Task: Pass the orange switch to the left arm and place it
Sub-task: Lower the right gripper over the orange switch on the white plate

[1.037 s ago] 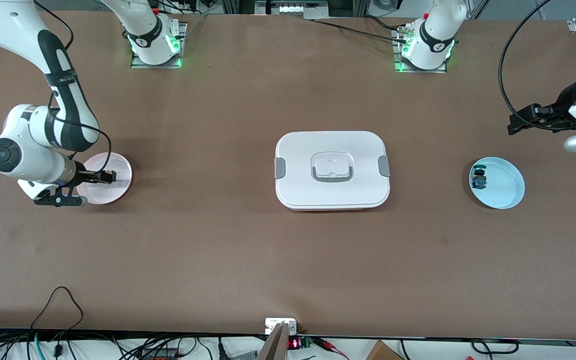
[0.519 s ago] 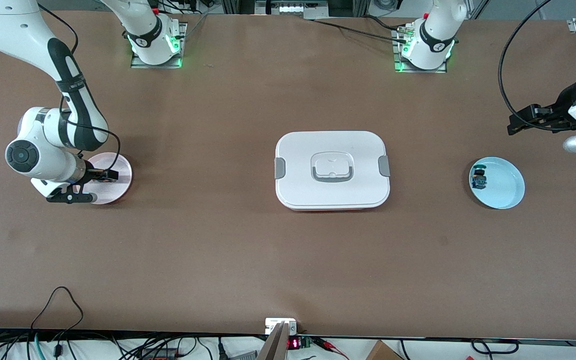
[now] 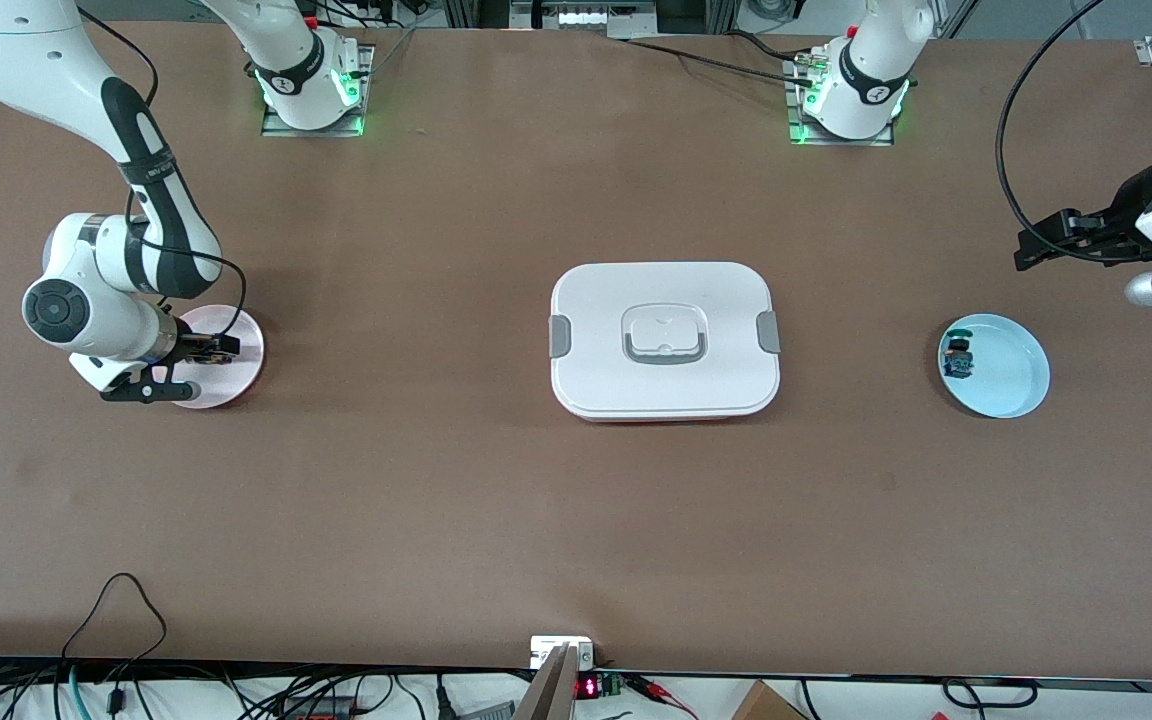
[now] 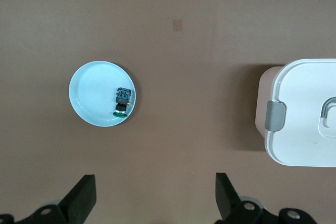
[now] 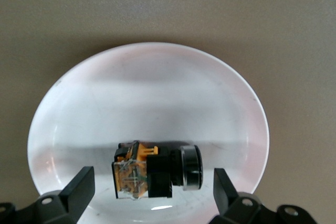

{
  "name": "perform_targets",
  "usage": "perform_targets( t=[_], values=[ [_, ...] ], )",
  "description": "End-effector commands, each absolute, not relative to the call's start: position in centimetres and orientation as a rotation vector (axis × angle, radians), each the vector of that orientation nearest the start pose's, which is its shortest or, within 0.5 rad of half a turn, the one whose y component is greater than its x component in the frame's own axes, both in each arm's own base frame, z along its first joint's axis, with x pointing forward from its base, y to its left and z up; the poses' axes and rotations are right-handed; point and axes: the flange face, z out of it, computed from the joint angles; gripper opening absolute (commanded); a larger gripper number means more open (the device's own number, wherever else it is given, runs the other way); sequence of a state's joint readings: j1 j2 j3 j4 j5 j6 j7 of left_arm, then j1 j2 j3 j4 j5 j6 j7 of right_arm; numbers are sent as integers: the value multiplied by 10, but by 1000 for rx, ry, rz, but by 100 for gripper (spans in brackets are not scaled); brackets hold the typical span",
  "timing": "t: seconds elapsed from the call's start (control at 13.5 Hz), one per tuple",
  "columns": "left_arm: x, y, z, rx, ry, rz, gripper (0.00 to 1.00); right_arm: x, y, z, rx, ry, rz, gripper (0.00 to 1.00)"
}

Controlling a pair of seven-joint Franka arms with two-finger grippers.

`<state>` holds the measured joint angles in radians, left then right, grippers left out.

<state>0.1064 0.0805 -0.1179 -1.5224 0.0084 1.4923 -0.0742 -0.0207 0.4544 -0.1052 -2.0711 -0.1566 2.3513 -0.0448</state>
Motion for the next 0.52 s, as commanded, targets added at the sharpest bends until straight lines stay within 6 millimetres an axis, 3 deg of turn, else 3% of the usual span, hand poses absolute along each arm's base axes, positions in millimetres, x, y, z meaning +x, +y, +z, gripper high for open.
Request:
perform_targets(
  t=[0.0,0.44],
  values=[
    [570,-1,597,-3118,-96,173,100,560,-78,187,-3266,-104,286,100],
    [571,-1,595,-3118,-96,180,100,556,-82,173,-3262,-94,304,100]
  ],
)
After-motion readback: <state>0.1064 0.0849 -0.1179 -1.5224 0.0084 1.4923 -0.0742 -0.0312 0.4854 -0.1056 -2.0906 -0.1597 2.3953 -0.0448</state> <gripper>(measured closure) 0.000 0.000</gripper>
